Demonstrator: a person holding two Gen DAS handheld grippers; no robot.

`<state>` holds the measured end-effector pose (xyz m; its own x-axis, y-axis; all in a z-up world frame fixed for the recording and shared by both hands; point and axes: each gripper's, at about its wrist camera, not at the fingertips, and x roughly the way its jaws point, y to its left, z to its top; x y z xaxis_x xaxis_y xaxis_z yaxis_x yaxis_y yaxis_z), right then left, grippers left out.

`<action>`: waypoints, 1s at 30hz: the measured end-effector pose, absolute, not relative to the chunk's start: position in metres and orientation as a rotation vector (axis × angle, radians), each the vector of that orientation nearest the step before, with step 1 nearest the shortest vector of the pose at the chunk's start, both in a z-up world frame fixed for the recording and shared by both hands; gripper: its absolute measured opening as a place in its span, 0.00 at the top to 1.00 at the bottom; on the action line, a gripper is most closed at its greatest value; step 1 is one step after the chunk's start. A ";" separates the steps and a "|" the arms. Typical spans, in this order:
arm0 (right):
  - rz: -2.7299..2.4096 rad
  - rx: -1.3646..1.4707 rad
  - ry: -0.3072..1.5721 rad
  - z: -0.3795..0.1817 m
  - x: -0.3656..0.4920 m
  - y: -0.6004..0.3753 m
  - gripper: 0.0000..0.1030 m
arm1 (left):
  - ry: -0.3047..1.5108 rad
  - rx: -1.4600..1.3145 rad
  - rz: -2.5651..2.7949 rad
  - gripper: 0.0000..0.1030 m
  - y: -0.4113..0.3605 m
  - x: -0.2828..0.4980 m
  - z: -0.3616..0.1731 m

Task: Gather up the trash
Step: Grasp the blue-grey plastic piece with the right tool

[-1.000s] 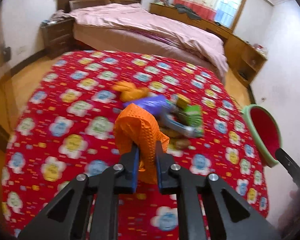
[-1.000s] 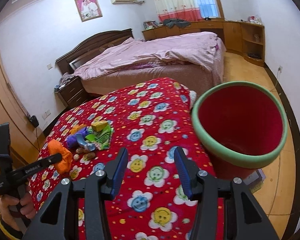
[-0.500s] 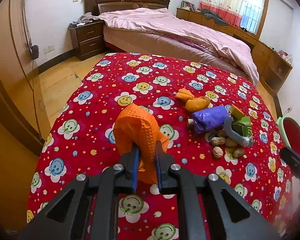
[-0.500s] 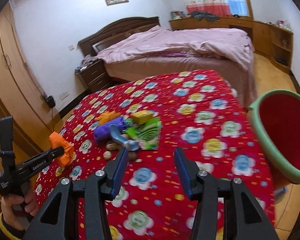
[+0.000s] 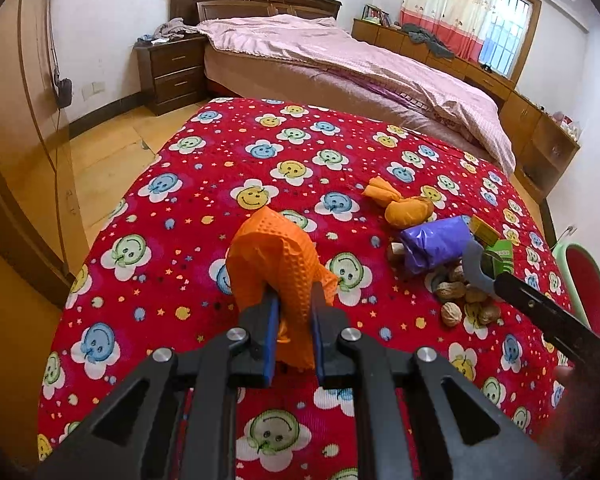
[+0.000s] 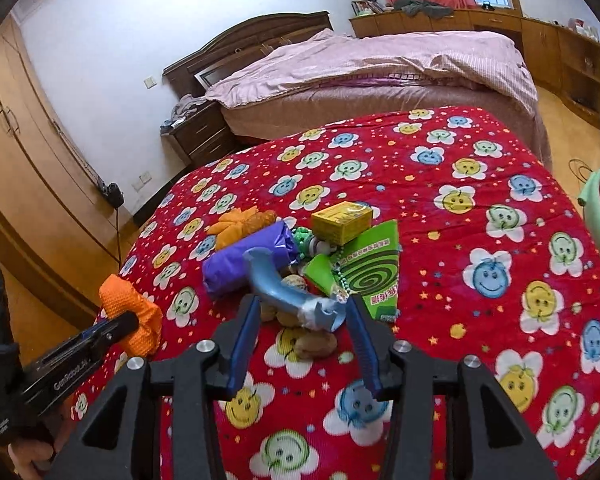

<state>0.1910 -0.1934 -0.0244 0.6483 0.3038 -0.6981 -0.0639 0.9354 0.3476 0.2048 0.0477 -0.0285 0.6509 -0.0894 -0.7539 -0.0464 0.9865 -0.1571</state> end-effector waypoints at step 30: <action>0.095 0.303 0.607 0.046 0.119 -0.246 0.85 | 0.756 -0.165 -0.229 0.87 0.000 0.157 0.037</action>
<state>0.1194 -0.2457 0.0457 0.8183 0.1758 -0.5472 0.0010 0.9516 0.3072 0.1569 0.0002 0.0366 0.7047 -0.2641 -0.6585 0.1459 0.9622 -0.2298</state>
